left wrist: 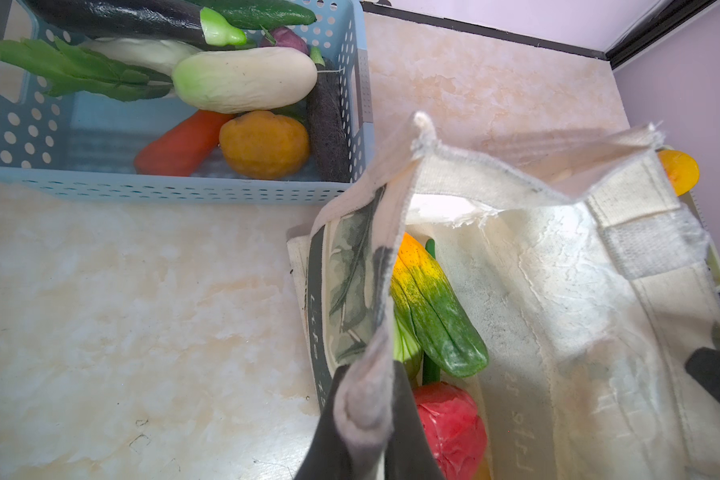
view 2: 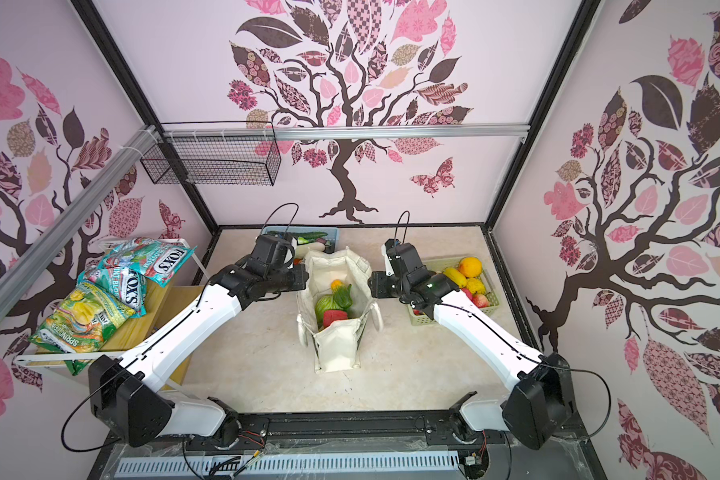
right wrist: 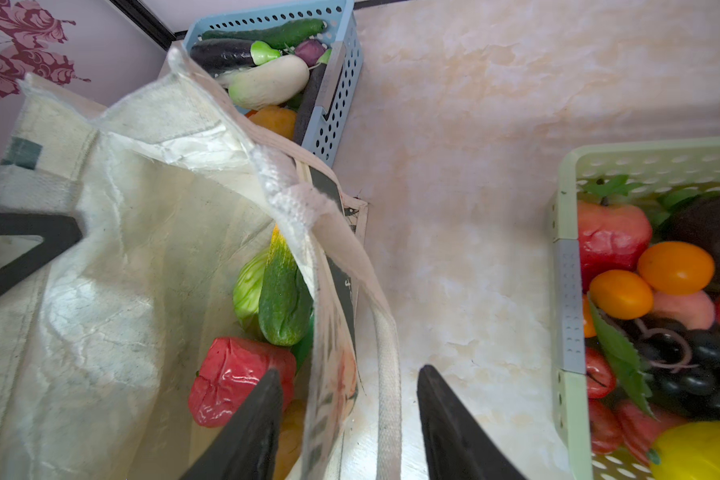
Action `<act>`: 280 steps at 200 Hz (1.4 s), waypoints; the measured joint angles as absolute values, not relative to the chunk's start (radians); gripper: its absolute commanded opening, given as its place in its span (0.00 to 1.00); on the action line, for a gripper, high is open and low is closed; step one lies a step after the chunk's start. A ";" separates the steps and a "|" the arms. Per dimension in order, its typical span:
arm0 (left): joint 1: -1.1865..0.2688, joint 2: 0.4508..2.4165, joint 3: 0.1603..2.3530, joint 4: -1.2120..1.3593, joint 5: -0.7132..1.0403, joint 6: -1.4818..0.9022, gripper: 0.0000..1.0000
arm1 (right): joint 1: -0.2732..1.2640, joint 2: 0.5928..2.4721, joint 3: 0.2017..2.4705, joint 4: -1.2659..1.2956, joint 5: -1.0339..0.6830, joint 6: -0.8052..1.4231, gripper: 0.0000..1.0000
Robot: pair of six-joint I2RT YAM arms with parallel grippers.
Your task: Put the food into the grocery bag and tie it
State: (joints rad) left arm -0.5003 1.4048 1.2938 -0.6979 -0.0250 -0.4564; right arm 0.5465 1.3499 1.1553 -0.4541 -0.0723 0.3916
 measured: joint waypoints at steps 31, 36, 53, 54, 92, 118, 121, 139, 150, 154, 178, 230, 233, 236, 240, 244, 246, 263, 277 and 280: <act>-0.500 1.405 1.294 -0.698 -0.025 -0.456 0.00 | 0.546 1.383 1.148 -0.442 -0.090 0.397 0.27; -0.500 1.405 1.294 -0.698 -0.025 -0.456 0.00 | 0.546 1.385 1.147 -0.439 -0.091 0.394 0.25; -0.500 1.405 1.294 -0.698 -0.025 -0.456 0.00 | 0.546 1.387 1.143 -0.434 -0.091 0.393 0.17; -0.500 1.405 1.294 -0.698 -0.025 -0.456 0.00 | 0.546 1.387 1.143 -0.434 -0.090 0.390 0.16; -0.500 1.405 1.294 -0.700 -0.033 -0.457 0.08 | 0.546 1.387 1.134 -0.422 -0.082 0.396 0.07; -0.500 1.405 1.295 -0.706 -0.040 -0.463 0.24 | 0.546 1.387 1.134 -0.422 -0.073 0.393 0.05; -0.500 1.405 1.295 -0.707 -0.041 -0.456 0.26 | 0.546 1.387 1.134 -0.422 -0.071 0.393 0.05; -0.500 1.405 1.300 -0.719 -0.051 -0.465 0.36 | 0.546 1.387 1.134 -0.425 -0.059 0.392 0.05; -0.500 1.405 1.309 -0.729 -0.061 -0.463 0.40 | 0.546 1.387 1.134 -0.429 -0.050 0.392 0.05; -0.500 1.405 1.313 -0.735 -0.066 -0.463 0.41 | 0.546 1.387 1.134 -0.430 -0.046 0.392 0.05; -0.501 1.407 1.351 -0.781 -0.110 -0.469 0.49 | 0.546 1.399 1.134 -0.431 -0.029 0.387 0.05; -0.559 1.437 1.421 -0.932 -0.337 -0.479 0.52 | 0.546 1.422 1.134 -0.430 0.000 0.376 0.06; -0.561 1.437 1.421 -0.939 -0.345 -0.480 0.51 | 0.546 1.423 1.134 -0.430 0.000 0.375 0.06; -0.562 1.437 1.421 -0.945 -0.352 -0.482 0.51 | 0.546 1.424 1.134 -0.429 0.001 0.374 0.06; -0.563 1.436 1.421 -0.954 -0.362 -0.484 0.52 | 0.546 1.425 1.135 -0.429 0.002 0.373 0.06; -0.564 1.436 1.421 -0.961 -0.371 -0.487 0.52 | 0.546 1.427 1.135 -0.429 0.003 0.373 0.06; -0.564 1.436 1.421 -0.965 -0.375 -0.488 0.52 | 0.546 1.428 1.135 -0.429 0.004 0.373 0.06; -0.570 1.428 1.421 -0.993 -0.401 -0.499 0.52 | 0.546 1.437 1.137 -0.426 0.004 0.370 0.07; -0.580 1.415 1.421 -1.021 -0.419 -0.511 0.53 | 0.546 1.439 1.137 -0.425 0.004 0.369 0.07; -0.583 1.410 1.421 -1.030 -0.424 -0.515 0.53 | 0.546 1.439 1.137 -0.426 0.004 0.369 0.07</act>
State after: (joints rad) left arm -0.5827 1.4101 1.4212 -1.0298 -0.4244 -0.5152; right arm 0.5465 1.4387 1.1374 -0.4255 0.0040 0.3695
